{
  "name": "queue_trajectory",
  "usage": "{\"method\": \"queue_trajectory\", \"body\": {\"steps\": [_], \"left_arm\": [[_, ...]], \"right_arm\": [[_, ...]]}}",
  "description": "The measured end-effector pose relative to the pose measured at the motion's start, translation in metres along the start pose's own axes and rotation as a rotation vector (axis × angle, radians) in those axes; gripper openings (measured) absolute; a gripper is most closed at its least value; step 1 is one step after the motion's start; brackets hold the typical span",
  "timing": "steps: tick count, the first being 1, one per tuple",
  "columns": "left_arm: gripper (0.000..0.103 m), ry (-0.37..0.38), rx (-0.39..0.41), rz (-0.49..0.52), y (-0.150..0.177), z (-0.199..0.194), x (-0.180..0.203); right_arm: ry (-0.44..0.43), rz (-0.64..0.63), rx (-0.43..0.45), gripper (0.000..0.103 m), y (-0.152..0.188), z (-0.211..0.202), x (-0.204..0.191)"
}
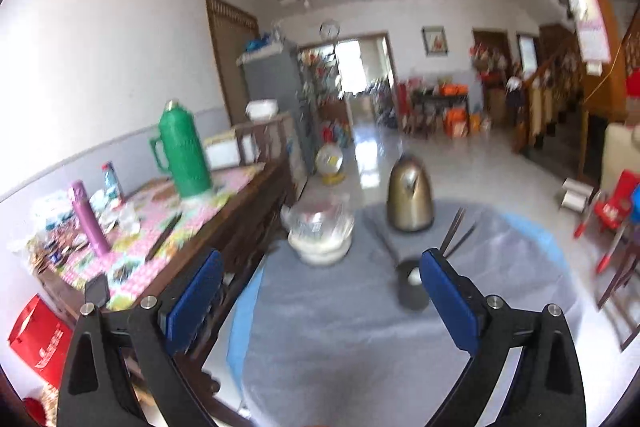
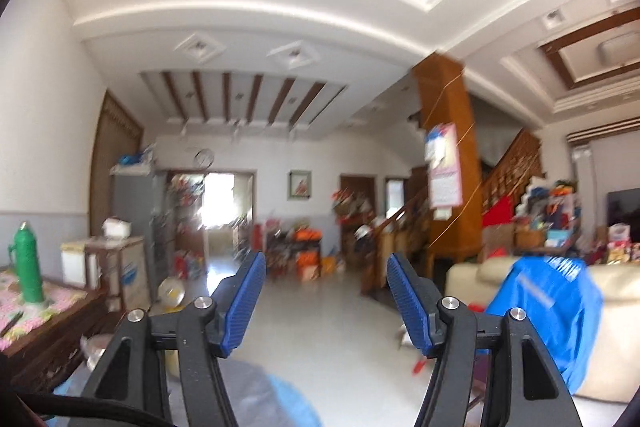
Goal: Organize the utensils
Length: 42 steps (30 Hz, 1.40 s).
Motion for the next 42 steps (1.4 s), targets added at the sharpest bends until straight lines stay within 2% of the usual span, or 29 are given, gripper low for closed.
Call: {"method": "queue_trajectory", "body": {"steps": [4, 6, 10, 12, 14, 18, 21, 22, 23, 25, 29, 32, 35, 38, 42], "left_arm": [[0.102, 0.030, 0.123, -0.065, -0.042, -0.038, -0.006], [0.102, 0.055, 0.153, -0.085, -0.061, -0.055, -0.004], [0.102, 0.113, 0.187, -0.087, -0.081, -0.078, 0.008], [0.102, 0.140, 0.196, -0.076, -0.082, -0.085, 0.018], [0.102, 0.157, 0.182, -0.066, -0.079, -0.086, 0.023], [0.102, 0.167, 0.110, -0.061, -0.062, -0.074, 0.027], [0.102, 0.139, 0.044, -0.044, -0.041, -0.060, 0.024], [0.102, 0.121, 0.024, -0.034, -0.033, -0.054, 0.021], [0.102, 0.105, 0.013, -0.027, -0.026, -0.052, 0.019], [0.102, 0.063, -0.016, -0.026, -0.009, -0.043, 0.008], [0.102, 0.007, -0.066, -0.026, 0.019, -0.027, -0.023], [0.102, -0.019, -0.106, -0.031, 0.042, -0.015, -0.042], [0.102, -0.041, -0.137, -0.019, 0.061, -0.004, -0.052], [0.102, -0.044, -0.155, -0.025, 0.075, 0.007, -0.058], [0.102, -0.004, -0.170, -0.037, 0.084, 0.017, -0.059]], "right_arm": [[0.193, -0.086, 0.134, 0.067, -0.062, -0.038, 0.018], [0.279, -0.100, 0.211, 0.067, -0.093, -0.064, 0.030], [0.388, -0.092, 0.328, 0.068, -0.134, -0.102, 0.044], [0.396, -0.091, 0.327, 0.069, -0.141, -0.112, 0.047], [0.325, -0.057, 0.268, 0.069, -0.136, -0.109, 0.047], [0.082, 0.057, 0.102, 0.069, -0.086, -0.077, 0.033], [-0.186, 0.147, -0.063, 0.070, -0.020, -0.042, -0.011], [-0.241, 0.170, -0.103, 0.070, -0.003, -0.032, -0.023], [-0.346, 0.211, -0.187, 0.070, 0.026, -0.017, -0.048], [-0.491, 0.238, -0.322, 0.069, 0.077, 0.003, -0.095], [-0.645, 0.295, -0.520, 0.069, 0.166, 0.019, -0.178], [-0.673, 0.358, -0.631, 0.070, 0.216, 0.021, -0.220], [-0.636, 0.332, -0.714, 0.070, 0.248, 0.022, -0.249], [-0.590, 0.273, -0.736, 0.070, 0.259, 0.031, -0.261], [-0.533, 0.231, -0.724, 0.071, 0.261, 0.046, -0.254]]}}
Point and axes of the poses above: each gripper's, at about its wrist camera, not at the fingertips, and z roughly the way its jaws point, x to its right, y to its underside, the point moved 1 cm from there along z, roughly the way its jaws point, and after that the axes turned 13 degrees about -y, right-handed, at the moved point
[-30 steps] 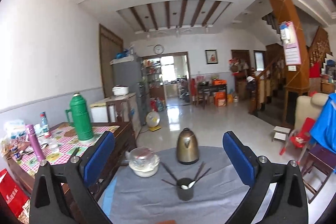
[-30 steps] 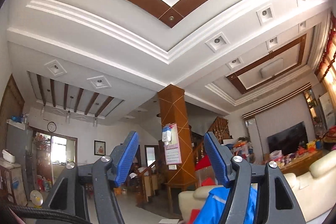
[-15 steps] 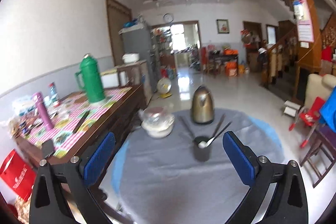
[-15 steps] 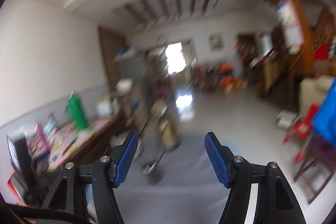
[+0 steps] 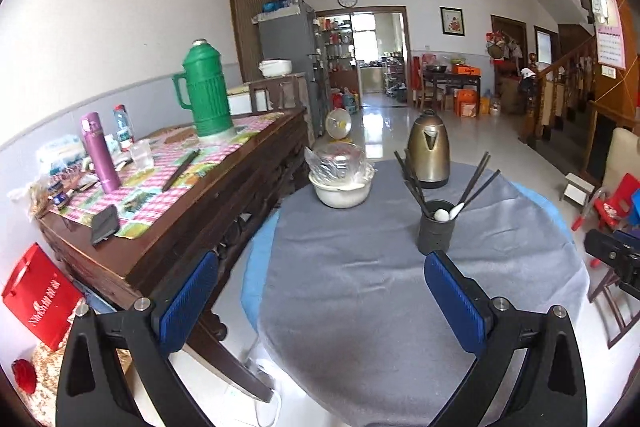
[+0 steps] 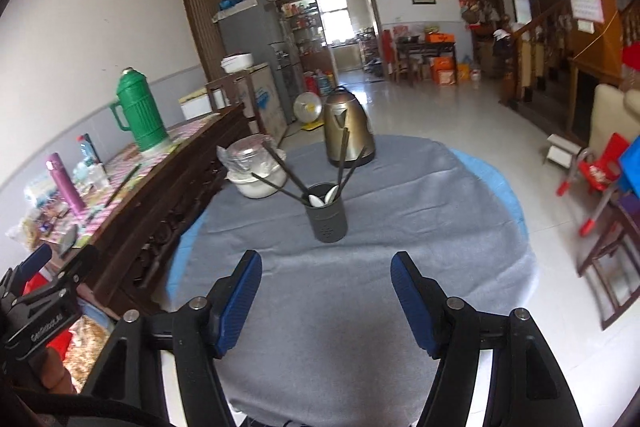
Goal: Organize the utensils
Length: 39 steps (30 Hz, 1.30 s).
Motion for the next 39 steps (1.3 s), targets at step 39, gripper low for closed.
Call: {"method": "queue_trajectory", "body": {"steps": [39], "left_arm": [[0.102, 0.134, -0.333, 0.203, 0.046, 0.184, 0.127]], "right_arm": [[0.182, 0.014, -0.170, 0.071, 0.008, 0.179, 0.077]]}}
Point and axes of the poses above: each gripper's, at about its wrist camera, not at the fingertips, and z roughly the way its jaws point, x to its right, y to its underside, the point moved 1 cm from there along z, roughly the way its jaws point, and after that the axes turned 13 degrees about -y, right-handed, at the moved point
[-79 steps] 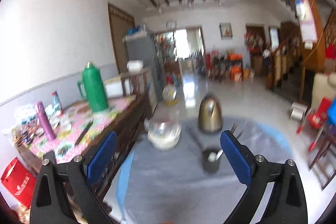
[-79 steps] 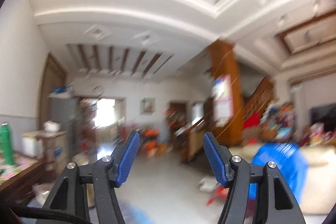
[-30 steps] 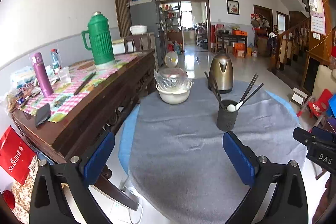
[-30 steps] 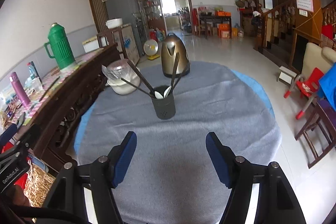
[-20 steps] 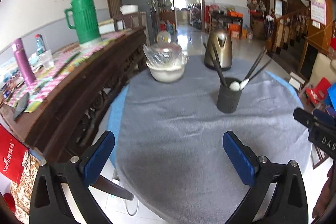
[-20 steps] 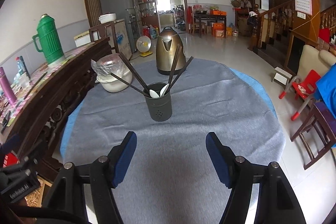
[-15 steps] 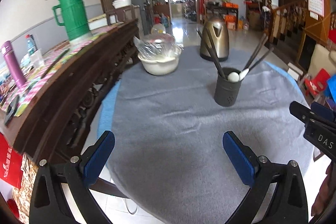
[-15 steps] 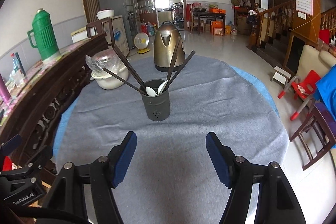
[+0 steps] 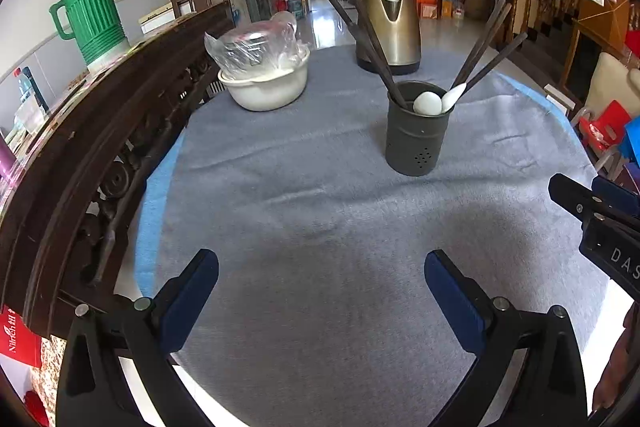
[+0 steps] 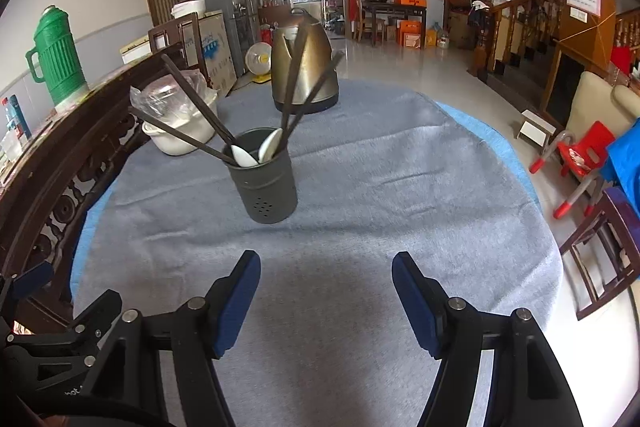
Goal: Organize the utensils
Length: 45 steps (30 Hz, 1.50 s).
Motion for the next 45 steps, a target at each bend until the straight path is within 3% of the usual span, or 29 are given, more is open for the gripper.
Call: {"method": "queue_trajectory", "body": {"steps": [21, 29, 36, 42, 45], "left_arm": [[0.102, -0.100, -0.034, 0.054, -0.015, -0.005, 0.065], [0.102, -0.172, -0.055, -0.002, -0.020, -0.019, 0.057], [0.102, -0.241, 0.030, -0.051, -0.031, -0.066, 0.042], [0.102, -0.234, 0.102, -0.075, -0.033, -0.103, 0.035], [0.102, -0.229, 0.125, -0.072, -0.028, -0.113, 0.032]], "right_arm": [[-0.085, 0.030, -0.011, 0.071, -0.005, 0.008, 0.067], [-0.158, 0.031, -0.007, 0.071, -0.008, -0.011, 0.087], [-0.226, -0.010, 0.038, 0.071, -0.022, -0.047, 0.084], [-0.256, -0.098, 0.093, 0.071, -0.017, -0.093, 0.058], [-0.252, -0.083, 0.110, 0.071, -0.009, -0.103, 0.055]]}}
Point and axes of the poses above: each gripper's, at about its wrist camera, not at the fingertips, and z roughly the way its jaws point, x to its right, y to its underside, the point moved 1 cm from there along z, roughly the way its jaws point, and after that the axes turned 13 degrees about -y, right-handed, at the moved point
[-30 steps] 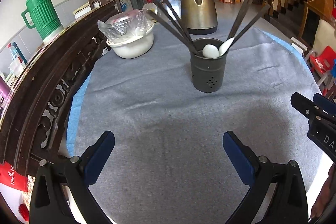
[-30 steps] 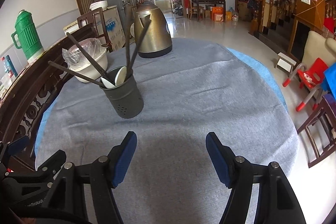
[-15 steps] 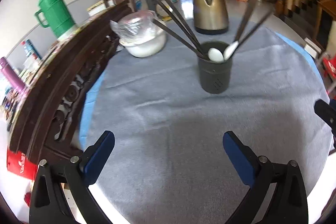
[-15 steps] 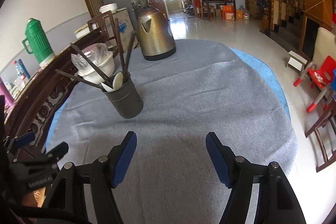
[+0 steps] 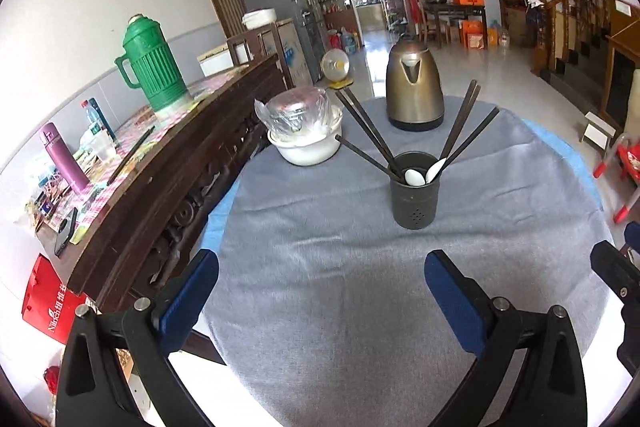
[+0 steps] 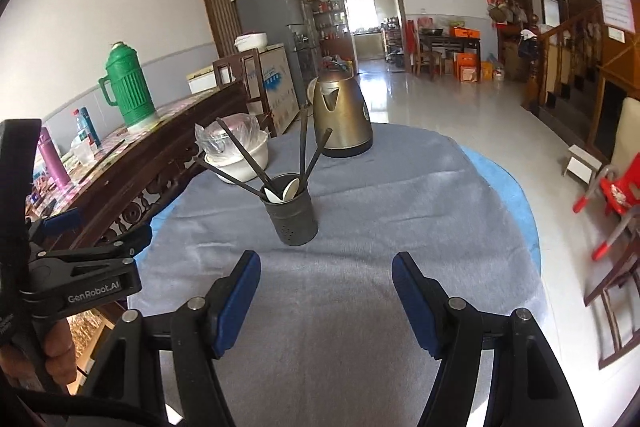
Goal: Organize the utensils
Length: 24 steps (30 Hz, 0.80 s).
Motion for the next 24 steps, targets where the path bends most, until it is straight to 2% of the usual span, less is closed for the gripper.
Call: {"method": "queue_trajectory", "body": {"steps": [6, 9, 17, 20, 24], "left_arm": [[0.102, 0.025, 0.041, 0.003, 0.011, -0.001, -0.023], [0.102, 0.045, 0.051, -0.002, 0.016, 0.007, -0.038], [0.102, 0.151, 0.053, -0.038, 0.015, 0.040, -0.080], [0.102, 0.164, 0.055, -0.048, 0.012, 0.050, -0.091], [0.102, 0.178, 0.053, -0.045, 0.010, 0.058, -0.098]], "right_arm": [[0.025, 0.038, 0.030, 0.072, 0.004, -0.003, -0.016], [0.064, 0.029, 0.039, 0.071, 0.006, 0.000, -0.034], [0.180, 0.013, 0.025, 0.071, 0.004, 0.025, -0.079], [0.222, -0.020, 0.009, 0.071, 0.000, 0.038, -0.092], [0.232, -0.014, 0.006, 0.071, -0.011, 0.052, -0.096]]}}
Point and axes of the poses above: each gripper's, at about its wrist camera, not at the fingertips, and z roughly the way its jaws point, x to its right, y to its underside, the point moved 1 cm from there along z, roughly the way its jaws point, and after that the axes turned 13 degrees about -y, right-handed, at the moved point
